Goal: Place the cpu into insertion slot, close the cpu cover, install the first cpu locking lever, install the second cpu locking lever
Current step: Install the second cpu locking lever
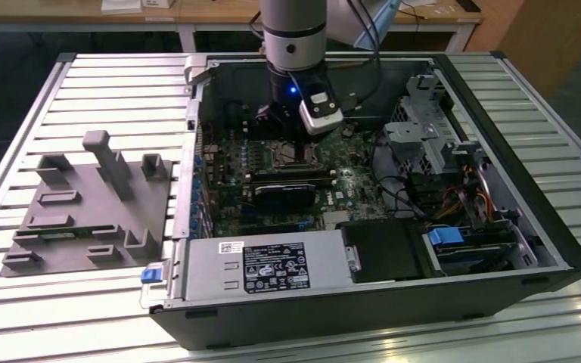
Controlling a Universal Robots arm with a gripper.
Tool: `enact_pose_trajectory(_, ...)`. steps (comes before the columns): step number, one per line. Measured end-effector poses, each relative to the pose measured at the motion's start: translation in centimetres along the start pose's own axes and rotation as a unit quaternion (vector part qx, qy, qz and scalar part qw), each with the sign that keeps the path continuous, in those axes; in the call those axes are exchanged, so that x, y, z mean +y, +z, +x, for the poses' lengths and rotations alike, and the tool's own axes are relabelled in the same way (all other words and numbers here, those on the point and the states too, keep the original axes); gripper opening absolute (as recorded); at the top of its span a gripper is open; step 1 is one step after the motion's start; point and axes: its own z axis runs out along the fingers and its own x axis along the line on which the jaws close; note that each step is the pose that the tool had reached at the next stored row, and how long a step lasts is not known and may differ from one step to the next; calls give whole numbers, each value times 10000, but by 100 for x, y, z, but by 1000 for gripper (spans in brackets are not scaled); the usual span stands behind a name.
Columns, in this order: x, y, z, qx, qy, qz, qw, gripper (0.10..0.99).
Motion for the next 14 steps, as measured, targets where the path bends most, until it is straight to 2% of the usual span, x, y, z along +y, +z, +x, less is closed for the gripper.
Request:
enact_pose_trajectory(5,-32,28,32,58,-17,-226,9997,102)
enact_pose_trajectory(6,-42,31,40,64,-22,-248,9997,102)
enact_pose_trajectory(12,-109,46,81,75,-29,-293,9995,102)
enact_pose_trajectory(14,-135,59,89,85,-28,-331,9994,102)
